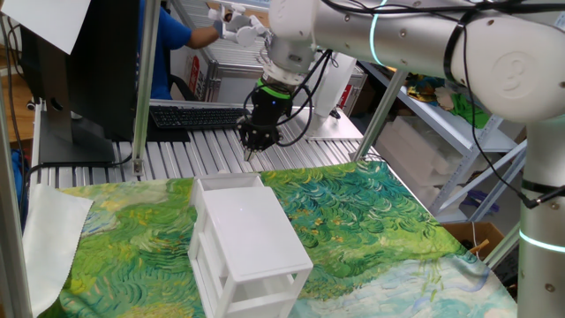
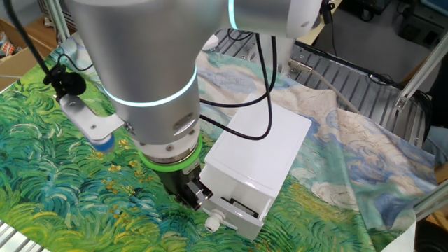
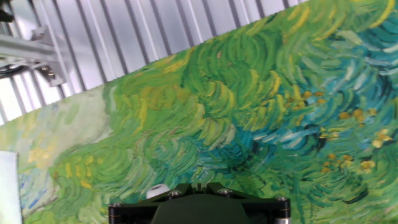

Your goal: Use the gripper to push and close the drawer

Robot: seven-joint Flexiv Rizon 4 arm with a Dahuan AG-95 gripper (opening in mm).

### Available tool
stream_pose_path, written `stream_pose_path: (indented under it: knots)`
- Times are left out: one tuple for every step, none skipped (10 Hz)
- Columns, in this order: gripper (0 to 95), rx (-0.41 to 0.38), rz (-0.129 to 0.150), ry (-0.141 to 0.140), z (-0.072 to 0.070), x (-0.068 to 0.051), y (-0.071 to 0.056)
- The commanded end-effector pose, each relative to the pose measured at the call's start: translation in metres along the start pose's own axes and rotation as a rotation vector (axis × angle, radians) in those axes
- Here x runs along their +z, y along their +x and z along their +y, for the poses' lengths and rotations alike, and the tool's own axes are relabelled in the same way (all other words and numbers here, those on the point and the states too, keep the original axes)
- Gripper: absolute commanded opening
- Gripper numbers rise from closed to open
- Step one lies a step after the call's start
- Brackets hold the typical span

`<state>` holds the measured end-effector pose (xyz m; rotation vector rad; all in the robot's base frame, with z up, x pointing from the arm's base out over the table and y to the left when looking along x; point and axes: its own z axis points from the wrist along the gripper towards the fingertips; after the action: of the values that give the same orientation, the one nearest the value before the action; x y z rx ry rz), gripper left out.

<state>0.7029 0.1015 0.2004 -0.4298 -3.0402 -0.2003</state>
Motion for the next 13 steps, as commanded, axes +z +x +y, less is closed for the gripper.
stream_pose_path:
  knots:
    - [0.0,0.000,-0.006,0.006,0.008,0.001,0.002]
    - [0.0,0.000,-0.013,0.002,0.011,0.005,0.002]
    - [0.0,0.003,-0.019,0.001,0.012,0.009,0.000]
    - [0.0,0.017,-0.022,-0.002,0.014,0.014,-0.001]
    - [0.0,0.024,-0.026,-0.003,0.015,0.018,-0.002]
    - [0.0,0.032,-0.032,-0.002,0.016,0.022,-0.003]
    - [0.0,0.038,-0.035,0.003,0.017,0.025,-0.004]
    - [0.0,0.044,-0.035,0.004,0.018,0.027,-0.004]
    - [0.0,0.046,-0.036,0.005,0.018,0.028,-0.004]
    - [0.0,0.048,-0.037,0.005,0.019,0.031,-0.005]
    - [0.0,0.047,-0.040,0.007,0.020,0.034,-0.006]
    - [0.0,0.048,-0.041,0.008,0.020,0.035,-0.006]
    - [0.0,0.050,-0.043,0.017,0.021,0.037,-0.006]
